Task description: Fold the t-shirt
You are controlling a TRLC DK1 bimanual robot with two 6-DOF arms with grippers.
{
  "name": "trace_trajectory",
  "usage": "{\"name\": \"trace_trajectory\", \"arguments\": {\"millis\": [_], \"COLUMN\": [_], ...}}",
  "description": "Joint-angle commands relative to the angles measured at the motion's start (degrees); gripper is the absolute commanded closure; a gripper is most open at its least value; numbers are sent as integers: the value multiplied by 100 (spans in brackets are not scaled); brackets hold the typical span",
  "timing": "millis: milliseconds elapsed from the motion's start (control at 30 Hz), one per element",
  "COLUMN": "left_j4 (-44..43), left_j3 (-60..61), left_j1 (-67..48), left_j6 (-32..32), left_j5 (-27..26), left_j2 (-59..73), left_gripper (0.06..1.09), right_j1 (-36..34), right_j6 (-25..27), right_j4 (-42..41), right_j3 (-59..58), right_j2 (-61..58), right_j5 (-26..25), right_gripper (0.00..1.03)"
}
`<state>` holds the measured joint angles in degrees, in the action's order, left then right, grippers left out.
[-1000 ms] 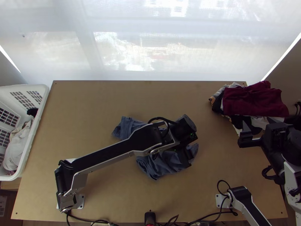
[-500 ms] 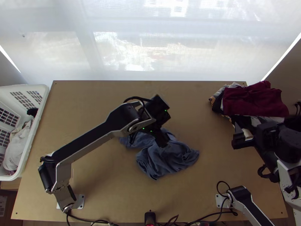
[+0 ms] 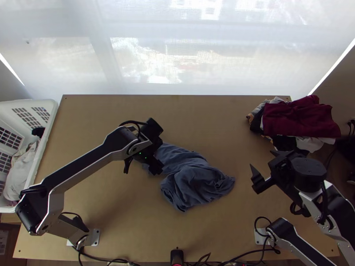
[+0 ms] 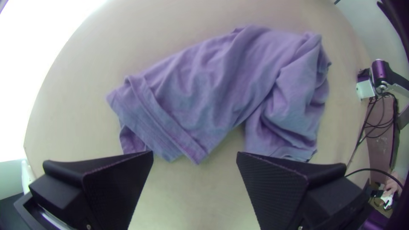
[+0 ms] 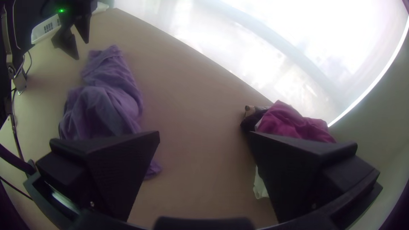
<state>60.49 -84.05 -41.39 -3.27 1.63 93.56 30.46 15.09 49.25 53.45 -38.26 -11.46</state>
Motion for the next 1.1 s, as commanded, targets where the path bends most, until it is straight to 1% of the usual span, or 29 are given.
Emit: {"name": "trace_trajectory", "arguments": {"millis": [0,200,333,500,600,700,767,900,933,967,1067], "left_j4": [-178,-195,-362,-450,-477,-485,-503,-582,-591,-600,-705], "left_j3": [987,1075,1049,952,838,741,697,697,697,697,723], "left_j1": [175,210,201,175,166,131,122,113,122,113,175], "left_j6": [116,239,292,344,459,503,538,573,573,573,564], "left_j5": [250,268,259,180,-22,-66,-180,-339,-347,-356,-593], "left_j2": [-101,198,347,602,752,875,954,1068,1103,1129,1217], "left_gripper": [13,13,14,14,22,22,24,34,35,38,52], "right_j1": [250,277,277,259,215,189,180,180,180,180,180], "right_j6": [38,29,20,11,11,2,-6,-6,2,2,11], "right_j4": [-4,-4,-4,14,23,23,23,14,14,14,14], "right_j3": [-186,-212,-212,-195,-186,-186,-186,-177,-177,-168,-151], "right_j2": [-15,3,12,29,29,29,20,-6,-15,-15,-41], "right_j5": [30,30,30,30,30,30,30,30,30,30,30], "right_gripper": [6,6,6,6,6,6,6,6,6,6,6]}}
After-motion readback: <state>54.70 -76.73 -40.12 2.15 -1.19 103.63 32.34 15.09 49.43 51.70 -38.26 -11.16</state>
